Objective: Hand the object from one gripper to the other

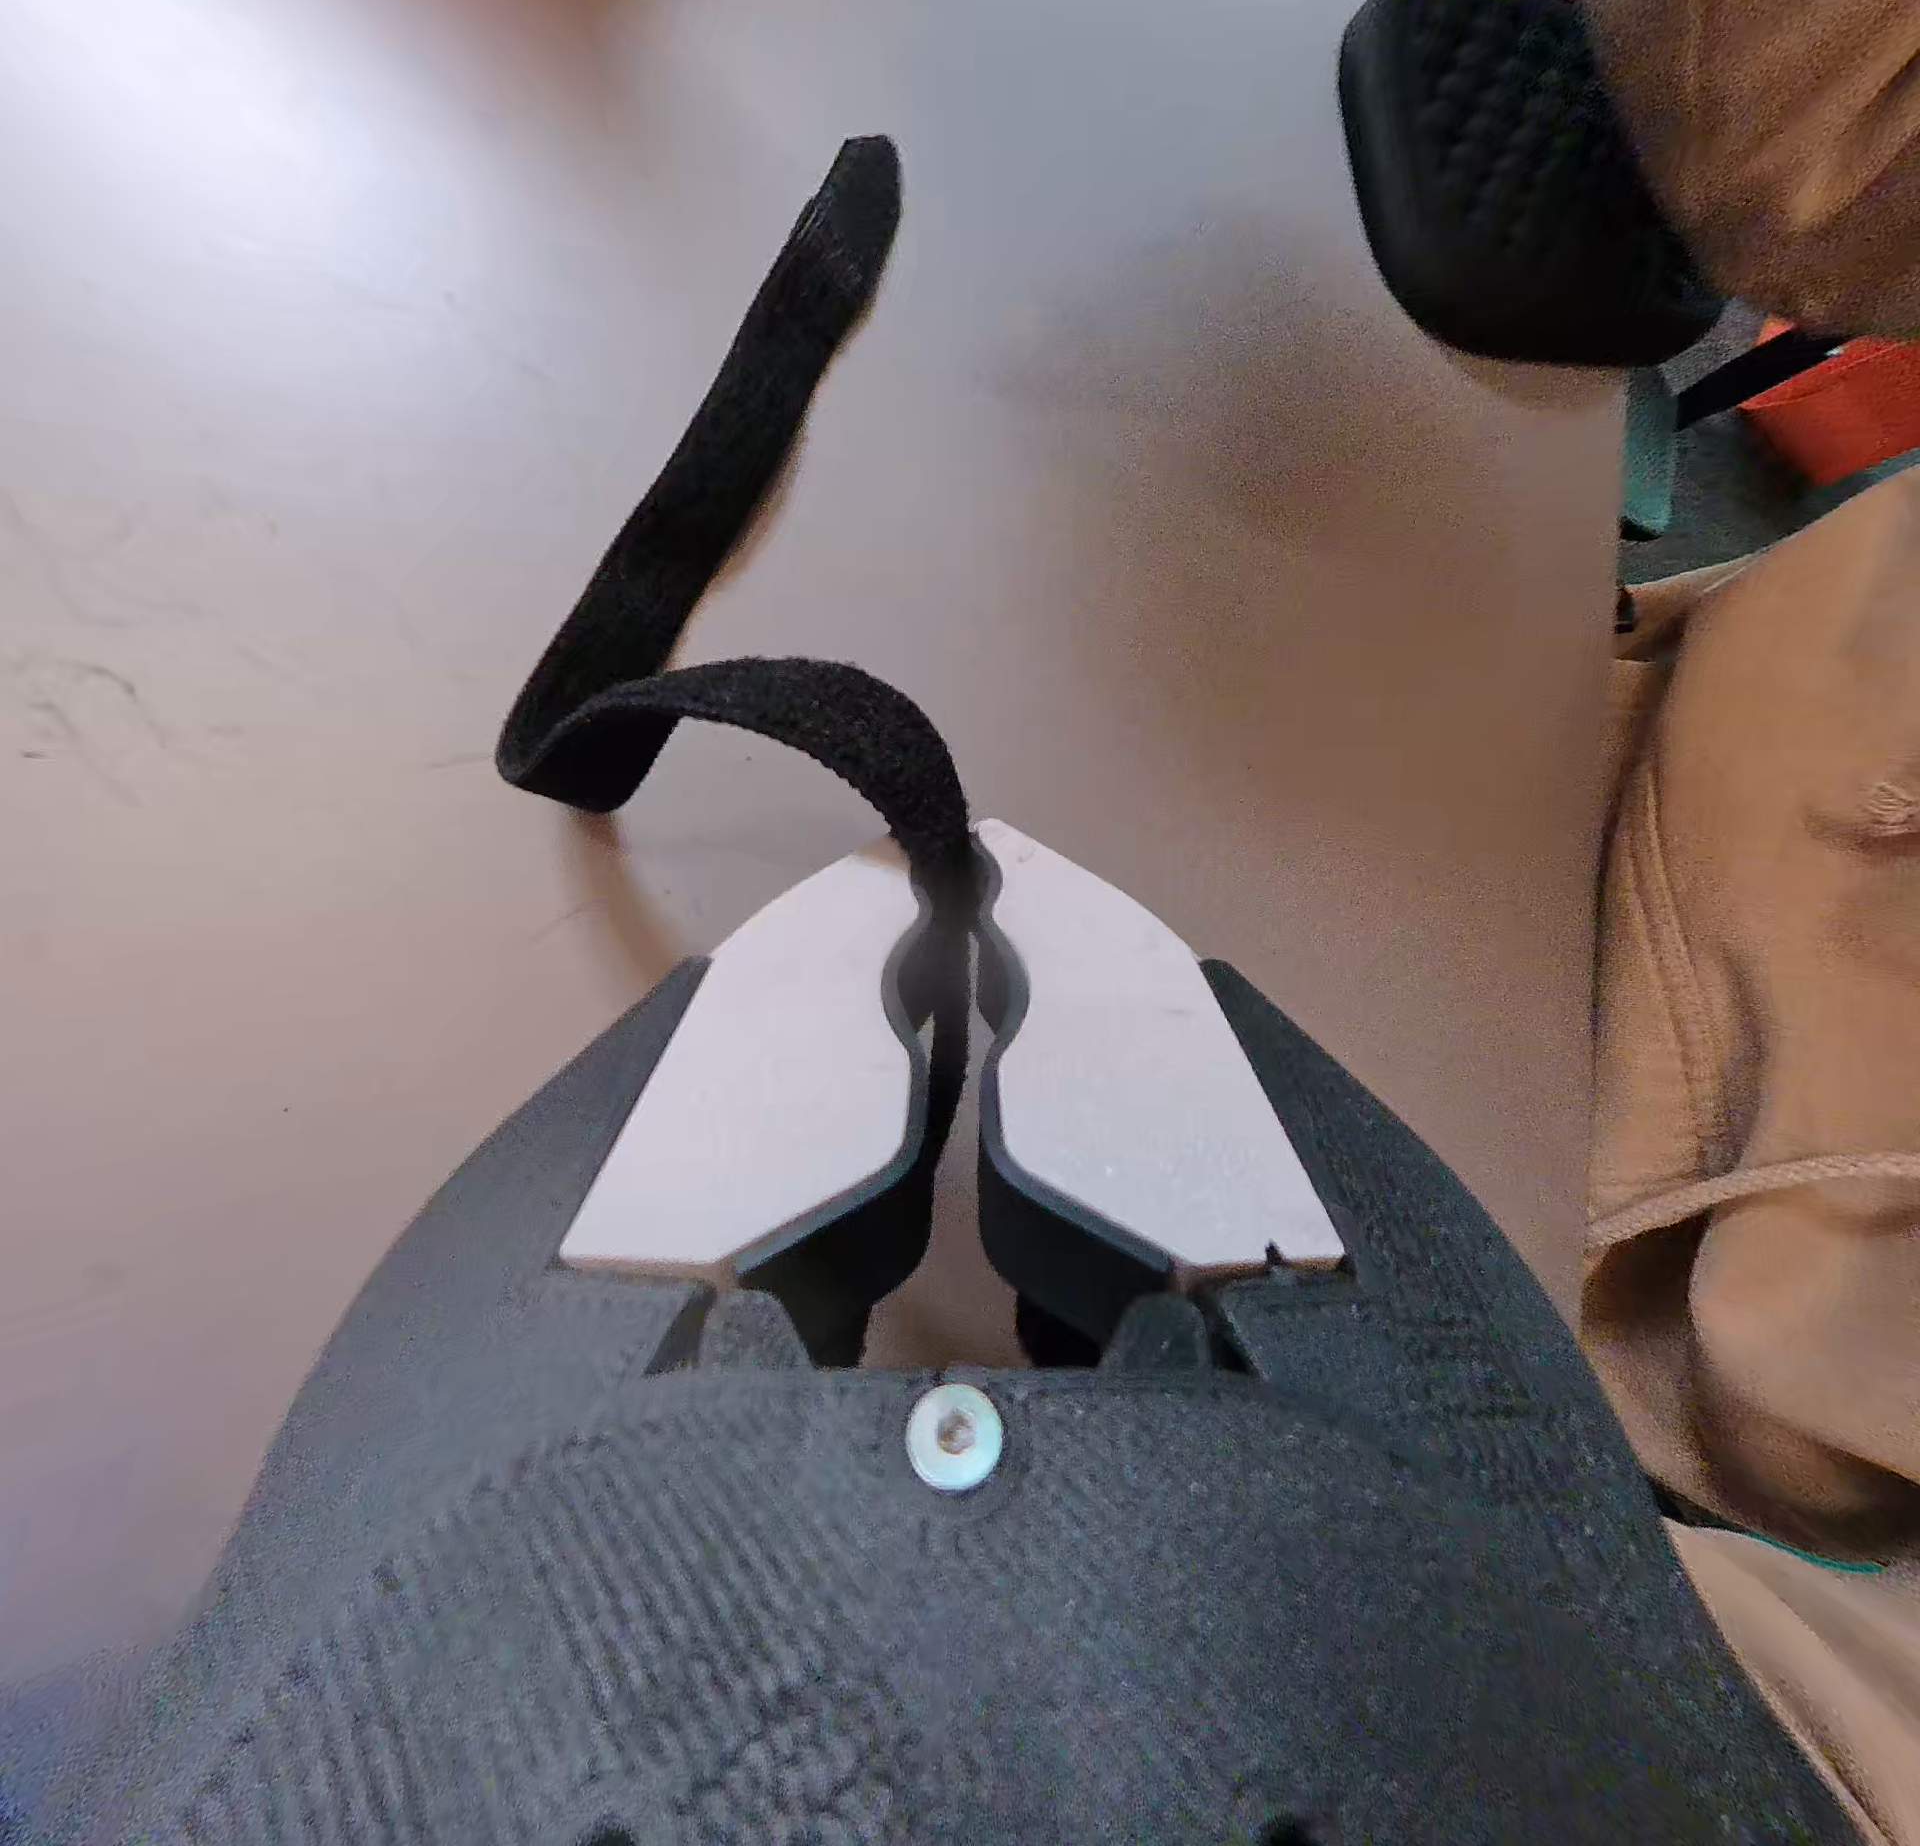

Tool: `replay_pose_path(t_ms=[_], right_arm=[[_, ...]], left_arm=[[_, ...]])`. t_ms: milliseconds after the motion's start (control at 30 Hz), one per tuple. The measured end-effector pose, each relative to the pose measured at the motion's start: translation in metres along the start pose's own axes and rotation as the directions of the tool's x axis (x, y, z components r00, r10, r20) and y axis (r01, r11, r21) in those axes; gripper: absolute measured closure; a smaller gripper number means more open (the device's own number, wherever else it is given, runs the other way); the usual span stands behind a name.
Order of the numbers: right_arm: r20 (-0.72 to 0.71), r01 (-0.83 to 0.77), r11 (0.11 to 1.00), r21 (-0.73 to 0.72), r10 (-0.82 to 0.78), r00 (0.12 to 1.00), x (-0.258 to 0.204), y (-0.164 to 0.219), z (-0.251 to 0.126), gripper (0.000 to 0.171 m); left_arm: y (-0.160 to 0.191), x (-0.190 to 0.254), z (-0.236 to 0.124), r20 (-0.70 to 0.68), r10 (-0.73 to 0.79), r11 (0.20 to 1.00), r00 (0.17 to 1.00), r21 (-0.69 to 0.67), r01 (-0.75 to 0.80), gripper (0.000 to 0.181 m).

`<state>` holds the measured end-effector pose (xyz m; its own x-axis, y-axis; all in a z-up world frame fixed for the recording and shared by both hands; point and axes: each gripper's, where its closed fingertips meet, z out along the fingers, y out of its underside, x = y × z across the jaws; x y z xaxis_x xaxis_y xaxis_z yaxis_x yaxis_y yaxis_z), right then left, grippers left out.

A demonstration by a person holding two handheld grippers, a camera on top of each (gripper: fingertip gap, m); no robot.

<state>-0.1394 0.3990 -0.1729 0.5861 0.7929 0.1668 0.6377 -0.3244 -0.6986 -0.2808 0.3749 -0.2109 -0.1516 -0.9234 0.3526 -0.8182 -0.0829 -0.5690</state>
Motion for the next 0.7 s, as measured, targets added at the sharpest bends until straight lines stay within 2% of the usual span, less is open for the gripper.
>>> replay_pose_path(t_ms=[67, 133, 233, 300, 333, 400, 500, 533, 600, 633, 700], right_arm=[[0.074, -0.016, 0.984, -0.177, 0.030, 0.997, -0.014, 0.041, 0.007, 0.145], [0.103, -0.018, 0.960, -0.280, 0.049, 0.994, -0.021, 0.072, 0.011, 0.136], [0.125, -0.075, 0.950, -0.302, 0.117, 0.985, -0.029, 0.092, 0.023, 0.134], [0.113, -0.110, 0.949, -0.294, 0.149, 0.982, -0.027, 0.097, 0.033, 0.141], [0.126, -0.121, 0.955, -0.270, 0.159, 0.979, -0.029, 0.094, 0.036, 0.157], [0.122, -0.113, 0.978, -0.178, 0.136, 0.983, -0.029, 0.077, 0.037, 0.163], [-0.080, -0.042, 0.997, -0.066, 0.036, 0.996, -0.006, 0.041, 0.021, 0.170], [-0.177, 0.002, 1.000, -0.027, -0.006, 0.984, 0.003, 0.023, 0.009, 0.170], [-0.350, 0.124, 0.992, 0.005, -0.114, 0.930, 0.013, -0.011, -0.018, 0.170], [-0.406, 0.186, 0.982, -0.019, -0.177, 0.896, 0.014, -0.024, -0.030, 0.170], [-0.395, 0.242, 0.962, -0.129, -0.274, 0.877, 0.004, -0.030, -0.040, 0.170]], left_arm=[[0.002, -0.004, 0.000, 0.025, 0.001, 1.000, 1.000, -0.019, 0.000, 0.179], [0.003, -0.007, 0.001, 0.045, 0.004, 1.000, 0.999, -0.026, -0.003, 0.179], [0.002, -0.012, 0.001, 0.067, -0.004, 1.000, 0.998, -0.025, 0.006, 0.179], [0.001, -0.014, 0.001, 0.080, -0.006, 1.000, 0.997, -0.017, 0.007, 0.179], [-0.001, -0.017, 0.001, 0.091, -0.012, 1.000, 0.996, -0.005, 0.013, 0.180], [-0.009, -0.022, 0.000, 0.100, -0.042, 0.998, 0.994, 0.057, 0.036, 0.180], [-0.038, -0.028, -0.003, 0.014, -0.164, 0.952, 0.986, 0.265, 0.154, 0.180], [-0.051, -0.027, -0.004, -0.072, -0.219, 0.904, 0.973, 0.359, 0.230, 0.180], [-0.079, -0.025, -0.006, -0.304, -0.321, 0.751, 0.897, 0.496, 0.436, 0.179], [-0.086, -0.027, -0.001, -0.391, -0.359, 0.683, 0.847, 0.509, 0.524, 0.177], [-0.081, -0.037, 0.022, -0.417, -0.441, 0.642, 0.795, 0.472, 0.604, 0.173]])
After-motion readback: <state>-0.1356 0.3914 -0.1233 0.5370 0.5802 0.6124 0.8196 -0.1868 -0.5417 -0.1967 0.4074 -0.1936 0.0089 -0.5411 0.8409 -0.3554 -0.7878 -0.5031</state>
